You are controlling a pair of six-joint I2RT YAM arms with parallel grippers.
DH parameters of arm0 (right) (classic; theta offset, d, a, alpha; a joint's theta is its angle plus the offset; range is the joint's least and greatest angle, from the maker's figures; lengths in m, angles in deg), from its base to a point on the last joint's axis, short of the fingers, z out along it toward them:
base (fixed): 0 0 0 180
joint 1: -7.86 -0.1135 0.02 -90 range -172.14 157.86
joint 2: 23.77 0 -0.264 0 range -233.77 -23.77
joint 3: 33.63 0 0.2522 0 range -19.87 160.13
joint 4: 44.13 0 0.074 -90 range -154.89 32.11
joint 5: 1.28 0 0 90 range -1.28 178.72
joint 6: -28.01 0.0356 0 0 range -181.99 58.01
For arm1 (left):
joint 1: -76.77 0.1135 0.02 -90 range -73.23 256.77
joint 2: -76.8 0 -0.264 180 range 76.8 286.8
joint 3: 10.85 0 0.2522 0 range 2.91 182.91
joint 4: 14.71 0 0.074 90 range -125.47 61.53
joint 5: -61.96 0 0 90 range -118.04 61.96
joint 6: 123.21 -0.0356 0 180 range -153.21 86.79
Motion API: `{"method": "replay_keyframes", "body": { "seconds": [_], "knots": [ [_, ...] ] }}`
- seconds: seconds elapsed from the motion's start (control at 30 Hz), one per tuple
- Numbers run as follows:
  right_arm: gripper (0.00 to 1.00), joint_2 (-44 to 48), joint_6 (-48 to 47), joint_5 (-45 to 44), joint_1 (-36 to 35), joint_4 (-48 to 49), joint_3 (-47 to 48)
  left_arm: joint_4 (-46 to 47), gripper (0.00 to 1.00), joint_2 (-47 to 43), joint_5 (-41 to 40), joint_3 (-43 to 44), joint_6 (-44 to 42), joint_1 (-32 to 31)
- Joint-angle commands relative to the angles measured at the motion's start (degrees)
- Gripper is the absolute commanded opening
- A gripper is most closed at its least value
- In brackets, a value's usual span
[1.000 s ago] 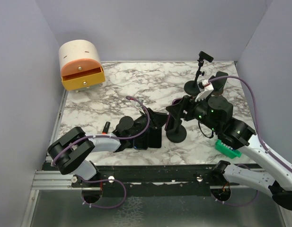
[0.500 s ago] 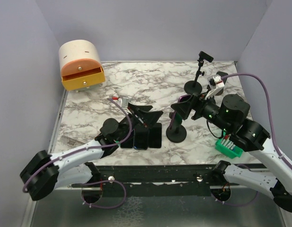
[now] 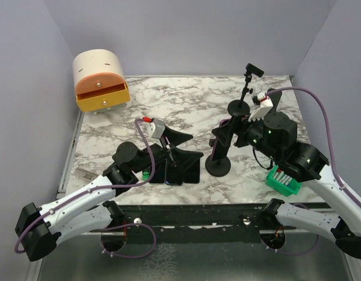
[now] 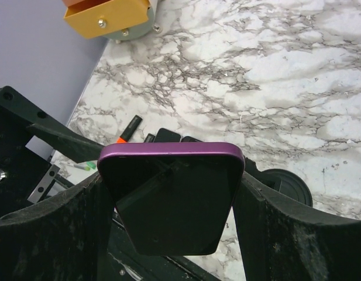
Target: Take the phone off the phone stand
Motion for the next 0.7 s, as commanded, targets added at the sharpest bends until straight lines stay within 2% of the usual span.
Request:
{"method": "replay_keyframes", "body": {
  "seconds": [0.0, 0.27, 0.67],
  "knots": [
    [0.00, -1.4, 2.5, -0.7, 0.2, 0.2, 4.5, -5.9, 0.96, 3.6, 9.2, 6.1, -0.7, -0.1],
    [0.00, -5.3, 5.2, 0.6, 0.2, -1.3, 7.7, -9.1, 0.97, 8.2, 6.3, 12.4, 1.8, -0.2],
    [0.00, -10.9, 6.3, -1.7, 0.2, -4.9, 12.9, -23.8, 0.64, 13.2, -0.7, 22.3, -2.4, -0.3]
  ]
}}
